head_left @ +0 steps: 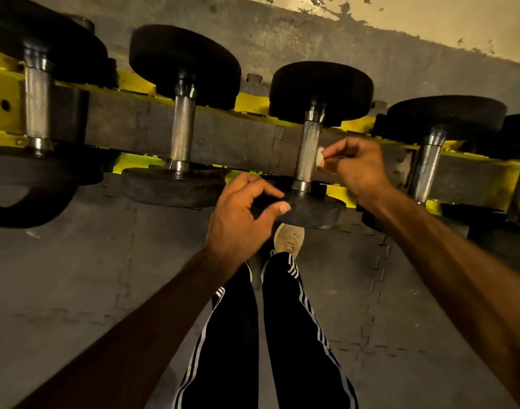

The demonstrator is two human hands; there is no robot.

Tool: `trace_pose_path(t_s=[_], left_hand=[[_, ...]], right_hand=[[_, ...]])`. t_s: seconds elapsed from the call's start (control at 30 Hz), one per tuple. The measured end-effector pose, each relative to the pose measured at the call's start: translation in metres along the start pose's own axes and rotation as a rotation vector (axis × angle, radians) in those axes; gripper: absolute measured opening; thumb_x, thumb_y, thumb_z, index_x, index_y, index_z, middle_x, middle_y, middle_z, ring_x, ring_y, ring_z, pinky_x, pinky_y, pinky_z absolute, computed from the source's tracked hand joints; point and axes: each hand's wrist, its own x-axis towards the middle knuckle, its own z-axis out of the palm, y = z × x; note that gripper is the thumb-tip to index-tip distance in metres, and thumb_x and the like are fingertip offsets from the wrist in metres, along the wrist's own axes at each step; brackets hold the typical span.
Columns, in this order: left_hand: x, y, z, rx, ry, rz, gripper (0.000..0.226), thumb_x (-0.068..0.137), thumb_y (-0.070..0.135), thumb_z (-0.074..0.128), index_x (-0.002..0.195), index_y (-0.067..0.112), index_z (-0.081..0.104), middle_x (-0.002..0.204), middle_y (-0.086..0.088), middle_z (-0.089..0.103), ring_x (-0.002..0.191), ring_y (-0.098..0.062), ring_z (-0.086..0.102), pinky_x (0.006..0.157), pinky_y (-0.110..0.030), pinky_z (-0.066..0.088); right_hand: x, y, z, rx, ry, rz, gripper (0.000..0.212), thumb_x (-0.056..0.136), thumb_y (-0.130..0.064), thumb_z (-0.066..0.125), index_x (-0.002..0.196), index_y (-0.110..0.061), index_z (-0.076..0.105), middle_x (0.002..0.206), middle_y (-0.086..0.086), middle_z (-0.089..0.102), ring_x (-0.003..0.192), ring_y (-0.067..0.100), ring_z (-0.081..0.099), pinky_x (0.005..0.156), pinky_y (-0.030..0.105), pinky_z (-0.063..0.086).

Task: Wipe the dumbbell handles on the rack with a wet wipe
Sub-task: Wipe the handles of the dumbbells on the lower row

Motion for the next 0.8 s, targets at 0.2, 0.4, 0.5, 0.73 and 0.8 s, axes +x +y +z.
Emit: trace_pose_path(t_s=[0.2, 0.4, 0.5, 0.73, 0.8], left_hand=[[0.000, 0.000, 0.002, 0.008, 0.024, 0.012, 0.015, 0.080, 0.027, 0.079, 0.092, 0.020, 0.074, 0.101, 0.004, 0.061, 0.100, -0.021, 0.062, 0.085, -0.047, 0.053], [0.003, 0.001, 0.001, 0.025, 0.013, 0.015, 0.017, 0.079, 0.029, 0.078, 0.092, 0.020, 0.075, 0.100, 0.005, 0.061, 0.099, -0.019, 0.062, 0.084, -0.045, 0.054], [0.005, 0.003, -0.002, 0.032, -0.010, 0.020, 0.018, 0.078, 0.030, 0.078, 0.092, 0.019, 0.075, 0.098, 0.005, 0.061, 0.096, -0.018, 0.062, 0.083, -0.045, 0.054], [0.006, 0.003, -0.002, 0.031, -0.011, 0.025, 0.018, 0.077, 0.030, 0.078, 0.091, 0.018, 0.074, 0.097, 0.005, 0.061, 0.096, -0.018, 0.062, 0.082, -0.045, 0.054], [0.006, 0.002, -0.002, 0.027, 0.002, 0.042, 0.017, 0.077, 0.029, 0.078, 0.090, 0.019, 0.074, 0.096, 0.004, 0.061, 0.095, -0.019, 0.063, 0.081, -0.046, 0.054]], right_hand=[[0.032, 0.019, -0.003, 0.205, -0.455, 0.338, 0.028, 0.088, 0.012, 0.058, 0.104, -0.010, 0.064, 0.080, 0.000, 0.074, 0.084, 0.017, 0.072, 0.074, 0.035, 0.059], [0.037, 0.016, 0.013, 0.120, -0.640, 0.338, 0.031, 0.092, 0.009, 0.053, 0.106, -0.012, 0.070, 0.099, 0.003, 0.076, 0.096, 0.019, 0.072, 0.088, 0.036, 0.057], [0.035, 0.018, 0.008, 0.159, -0.644, 0.338, 0.035, 0.090, 0.013, 0.050, 0.104, -0.012, 0.070, 0.096, 0.002, 0.076, 0.091, 0.017, 0.073, 0.081, 0.033, 0.059], [0.032, 0.024, -0.009, 0.128, -0.445, 0.376, 0.033, 0.083, 0.018, 0.051, 0.091, -0.008, 0.069, 0.094, 0.010, 0.069, 0.085, 0.020, 0.066, 0.065, 0.028, 0.059], [0.024, 0.027, -0.018, 0.148, -0.495, 0.349, 0.036, 0.083, 0.021, 0.049, 0.094, -0.006, 0.071, 0.089, 0.010, 0.074, 0.085, 0.020, 0.070, 0.071, 0.028, 0.061]])
